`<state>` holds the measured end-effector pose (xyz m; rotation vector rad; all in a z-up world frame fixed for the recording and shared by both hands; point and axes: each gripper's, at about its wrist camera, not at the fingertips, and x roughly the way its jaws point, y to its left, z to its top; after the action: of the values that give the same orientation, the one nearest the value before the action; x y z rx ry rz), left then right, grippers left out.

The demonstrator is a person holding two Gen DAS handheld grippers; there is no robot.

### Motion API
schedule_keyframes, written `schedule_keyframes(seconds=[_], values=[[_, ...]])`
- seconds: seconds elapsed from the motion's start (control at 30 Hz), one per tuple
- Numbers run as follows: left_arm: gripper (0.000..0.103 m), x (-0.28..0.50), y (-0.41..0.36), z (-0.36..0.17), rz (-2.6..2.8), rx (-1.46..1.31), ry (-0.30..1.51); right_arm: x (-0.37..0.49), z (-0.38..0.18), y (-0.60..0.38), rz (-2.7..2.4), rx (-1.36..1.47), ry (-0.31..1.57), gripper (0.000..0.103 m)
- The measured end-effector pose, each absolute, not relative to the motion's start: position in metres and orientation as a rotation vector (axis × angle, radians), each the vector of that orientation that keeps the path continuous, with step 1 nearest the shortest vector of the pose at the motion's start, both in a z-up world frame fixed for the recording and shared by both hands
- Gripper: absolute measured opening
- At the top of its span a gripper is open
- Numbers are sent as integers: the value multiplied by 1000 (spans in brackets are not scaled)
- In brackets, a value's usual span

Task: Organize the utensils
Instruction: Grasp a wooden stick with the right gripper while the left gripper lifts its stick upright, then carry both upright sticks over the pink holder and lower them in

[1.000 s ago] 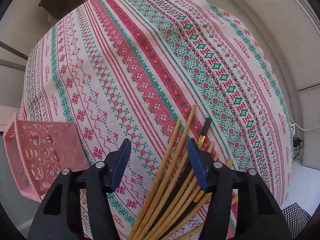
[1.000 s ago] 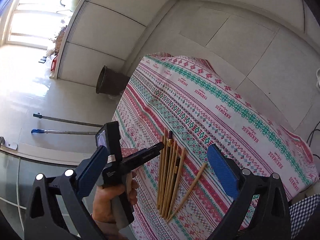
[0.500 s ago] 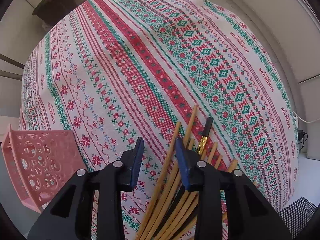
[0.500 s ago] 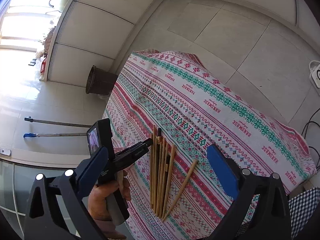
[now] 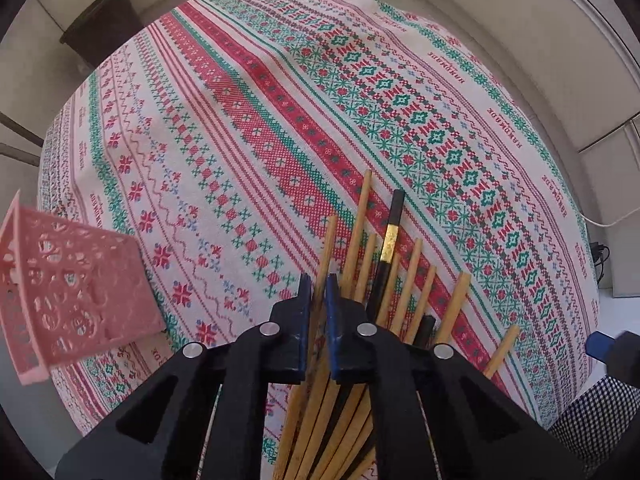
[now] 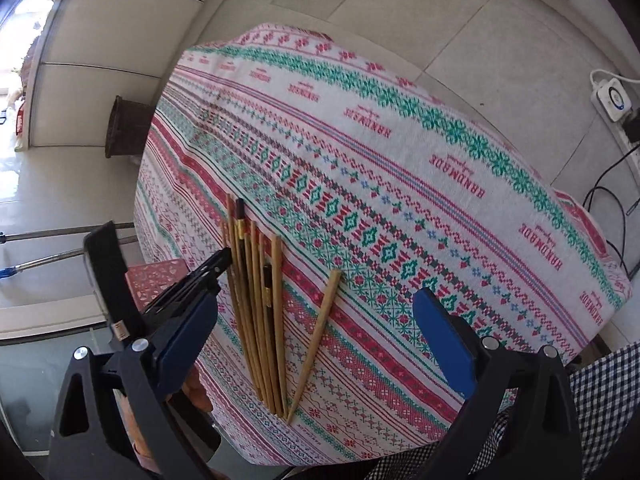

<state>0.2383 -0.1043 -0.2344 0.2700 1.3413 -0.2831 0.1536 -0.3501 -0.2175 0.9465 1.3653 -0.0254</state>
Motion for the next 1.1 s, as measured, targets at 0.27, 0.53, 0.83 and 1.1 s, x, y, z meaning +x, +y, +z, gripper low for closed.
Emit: schedule_keyframes(seconds=[0.27,0.53,0.83,1.1], values=[[5,156,-66,-153,-335,223,1133,159,-251,-319,-73,869,1448,63],[5,86,-28,-88,-314,159,944,166,-245,-275,-216,582,1390,45],[5,58,0,-42,-346,29,795,154,-242,-262,-228,438,1213,12],[5,58,26,-33,-315,-82,752,138,-190,-283,-77,579,1049,7]])
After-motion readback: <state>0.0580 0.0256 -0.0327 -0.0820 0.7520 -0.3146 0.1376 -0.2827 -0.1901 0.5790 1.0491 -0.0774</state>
